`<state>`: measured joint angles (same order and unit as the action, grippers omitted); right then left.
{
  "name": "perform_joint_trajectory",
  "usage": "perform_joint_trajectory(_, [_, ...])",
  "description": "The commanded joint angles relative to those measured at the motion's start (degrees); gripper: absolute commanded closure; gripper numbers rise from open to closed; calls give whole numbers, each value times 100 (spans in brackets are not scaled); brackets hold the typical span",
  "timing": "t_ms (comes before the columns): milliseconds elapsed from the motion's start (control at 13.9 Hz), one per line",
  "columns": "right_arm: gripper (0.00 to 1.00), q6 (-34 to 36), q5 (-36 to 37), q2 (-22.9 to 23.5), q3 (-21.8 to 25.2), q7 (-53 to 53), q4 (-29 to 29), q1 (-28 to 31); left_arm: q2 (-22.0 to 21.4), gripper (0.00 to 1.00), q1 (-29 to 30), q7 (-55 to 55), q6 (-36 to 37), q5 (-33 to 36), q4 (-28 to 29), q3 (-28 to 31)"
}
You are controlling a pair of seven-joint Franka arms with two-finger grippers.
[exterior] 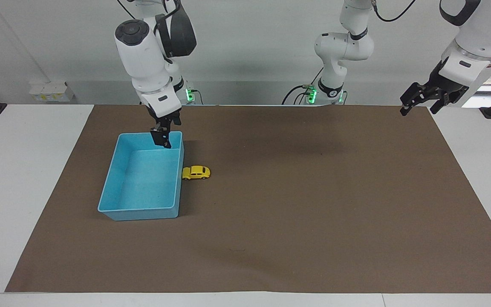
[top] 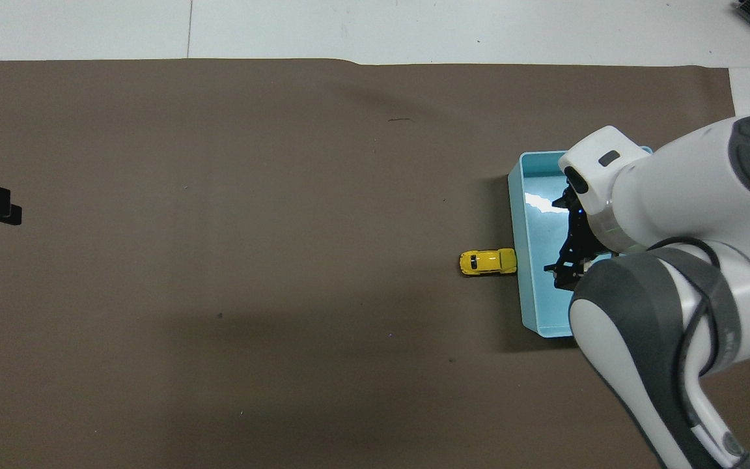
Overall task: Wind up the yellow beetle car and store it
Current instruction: 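Move the right gripper over the blue box toward the car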
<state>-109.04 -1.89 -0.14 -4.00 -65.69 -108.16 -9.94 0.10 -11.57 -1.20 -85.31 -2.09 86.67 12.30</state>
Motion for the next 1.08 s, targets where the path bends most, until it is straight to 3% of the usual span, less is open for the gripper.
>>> perform_joint_trajectory(0, [0, -739, -145, -101, 13, -164, -731, -130, -54, 0, -20, -29, 40, 69, 60, -35])
perform_joint_trajectory(360, [0, -1302, -145, 57, 13, -155, -1162, -341, -54, 0, 355, -21, 102, 51, 43, -289])
perform_joint_trajectory(577, [0, -1690, -128, 277, 22, -102, -1347, -500, -80, 0, 1051, -20, 137, 51, 51, -1053])
perform_joint_trajectory(1009, [0, -2612, -22, 646, 22, -172, -1848, -526, -80, 0, 1034, -29, 119, 51, 69, -1055])
